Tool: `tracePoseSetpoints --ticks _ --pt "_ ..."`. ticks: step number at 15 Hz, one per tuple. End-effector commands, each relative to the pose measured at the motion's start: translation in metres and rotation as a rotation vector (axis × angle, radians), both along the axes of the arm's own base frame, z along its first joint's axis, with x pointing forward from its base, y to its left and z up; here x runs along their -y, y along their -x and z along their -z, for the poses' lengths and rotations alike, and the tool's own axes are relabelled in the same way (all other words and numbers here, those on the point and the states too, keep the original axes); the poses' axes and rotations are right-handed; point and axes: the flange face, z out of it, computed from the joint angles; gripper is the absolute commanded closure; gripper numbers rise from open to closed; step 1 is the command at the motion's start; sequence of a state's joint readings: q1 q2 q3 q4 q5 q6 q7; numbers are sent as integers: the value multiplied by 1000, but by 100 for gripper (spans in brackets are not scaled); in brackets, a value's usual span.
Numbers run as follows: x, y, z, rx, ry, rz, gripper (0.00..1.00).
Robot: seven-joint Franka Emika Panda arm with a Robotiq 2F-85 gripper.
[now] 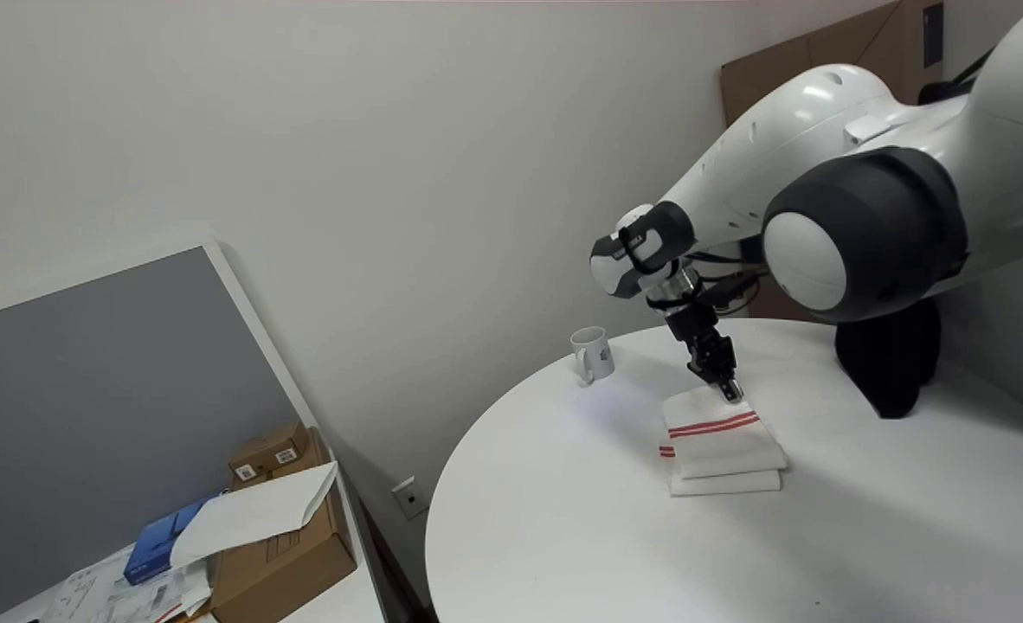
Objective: Unfold the white and red towel
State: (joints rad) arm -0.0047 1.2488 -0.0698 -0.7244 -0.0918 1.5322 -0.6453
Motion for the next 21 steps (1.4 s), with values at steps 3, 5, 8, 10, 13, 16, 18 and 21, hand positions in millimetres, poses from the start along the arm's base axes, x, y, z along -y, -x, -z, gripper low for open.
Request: tracePoseSetpoints --ticks 3,5,8,10,13,16,18,21 --pt "-25 -12 -90 76 7 32 98" --pt "-33 -15 -125 112 0 52 98" --pt "-45 -16 -179 167 -7 69 98" --pt "-53 -14 -213 199 -13 74 98" --pt "-66 -2 -261 193 -88 66 98" --pt "-78 10 -315 232 -136 54 98" --pt "-83 17 -343 255 -158 45 98" --pt "-100 33 -369 227 -219 -7 98"
